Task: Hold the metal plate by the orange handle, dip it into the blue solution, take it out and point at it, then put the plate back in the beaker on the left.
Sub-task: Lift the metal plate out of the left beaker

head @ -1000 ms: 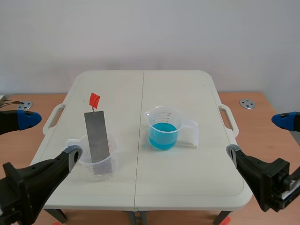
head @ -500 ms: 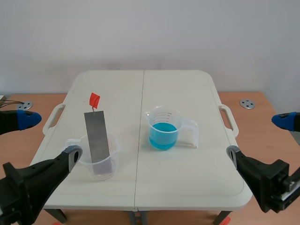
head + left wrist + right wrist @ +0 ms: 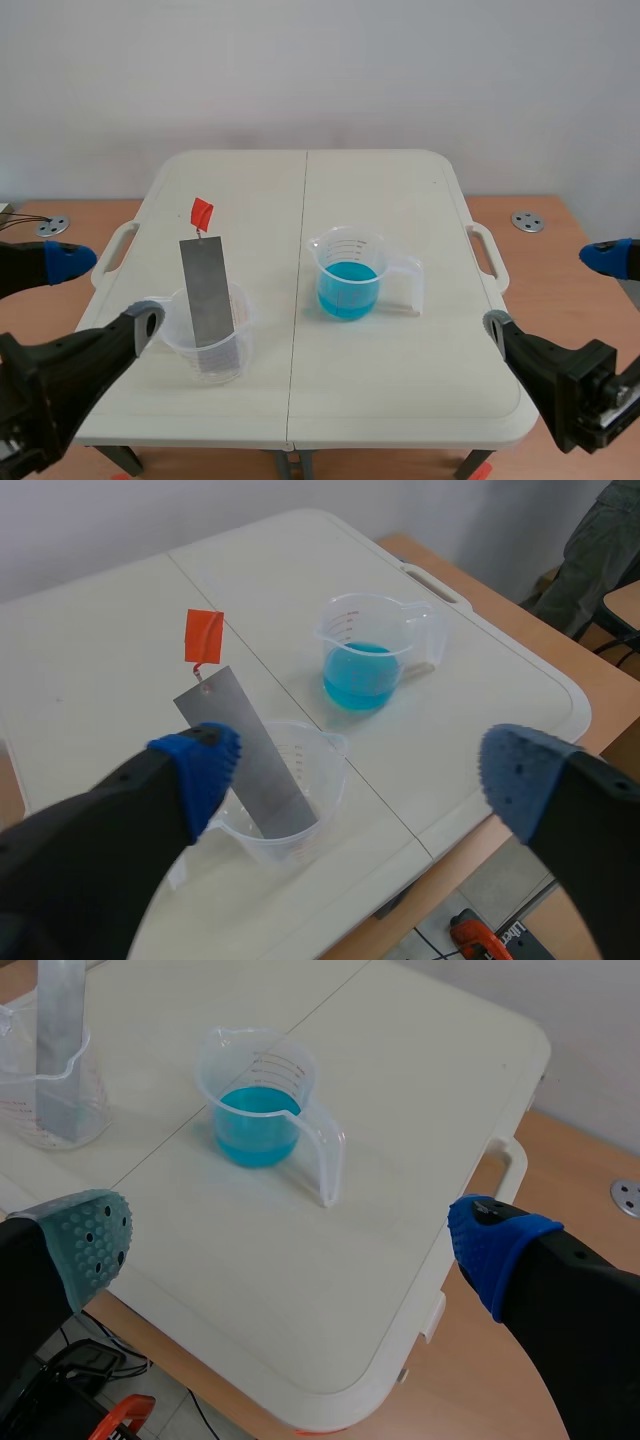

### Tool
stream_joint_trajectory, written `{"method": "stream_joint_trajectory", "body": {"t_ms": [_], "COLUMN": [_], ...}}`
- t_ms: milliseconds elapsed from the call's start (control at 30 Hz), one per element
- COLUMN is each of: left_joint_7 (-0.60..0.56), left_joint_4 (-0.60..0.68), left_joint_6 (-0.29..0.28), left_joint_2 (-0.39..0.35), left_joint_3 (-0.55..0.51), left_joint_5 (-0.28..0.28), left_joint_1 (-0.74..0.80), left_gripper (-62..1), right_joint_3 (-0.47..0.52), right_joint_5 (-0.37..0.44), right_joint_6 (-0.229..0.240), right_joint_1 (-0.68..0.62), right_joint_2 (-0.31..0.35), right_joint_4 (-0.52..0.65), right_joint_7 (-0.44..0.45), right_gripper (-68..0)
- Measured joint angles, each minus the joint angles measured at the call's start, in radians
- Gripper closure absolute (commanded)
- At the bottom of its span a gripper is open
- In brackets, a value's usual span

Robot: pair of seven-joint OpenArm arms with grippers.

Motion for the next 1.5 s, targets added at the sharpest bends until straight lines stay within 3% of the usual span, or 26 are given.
{"method": "stream_joint_trajectory", "body": {"t_ms": [67,267,567,767,867,1000,1200,1300,1500], "left_joint_7": [0.0,0.0,0.052,0.016,0.003,-0.02,-0.039,-0.039,-0.037], "left_joint_4": [0.0,0.0,0.0,0.0,0.0,0.0,0.0,0.0,0.0], "left_joint_6": [0.0,0.0,0.0,0.0,-0.002,-0.003,-0.003,-0.003,-0.004], "left_joint_2": [0.0,0.0,0.0,0.0,0.0,0.0,0.0,0.0,0.0], "left_joint_3": [0.0,0.0,-0.011,-0.108,-0.168,-0.239,-0.306,-0.321,-0.324], "left_joint_5": [0.0,0.002,0.003,0.003,0.003,0.011,0.073,0.137,0.257], "left_joint_1": [0.0,0.0,0.033,0.178,0.257,0.364,0.483,0.524,0.559], "left_gripper": [-0.9,-1.8,-1.8,-1.9,-1.9,-1.9,-1.9,-1.9,-1.9], "right_joint_3": [0.0,-0.022,-0.178,-0.236,-0.264,-0.317,-0.39,-0.437,-0.531], "right_joint_5": [0.0,0.0,-0.003,-0.003,-0.003,-0.003,-0.013,-0.019,-0.019], "right_joint_6": [0.0,-0.001,0.0,0.0,-0.002,-0.001,-0.001,0.004,0.072], "right_joint_1": [0.022,0.096,0.26,0.356,0.405,0.491,0.586,0.642,0.765], "right_joint_2": [0.0,0.0,0.0,0.0,0.0,-0.041,-0.131,-0.166,-0.219], "right_joint_4": [0.0,0.0,0.0,0.0,0.0,-0.027,-0.149,-0.218,-0.327], "right_joint_7": [-0.008,-0.03,-0.09,-0.092,-0.137,-0.166,-0.171,-0.173,-0.216], "right_gripper": [-66.3,-66.3,-66.3,-66.3,-66.3,-66.3,-66.3,-66.3,-66.3]}}
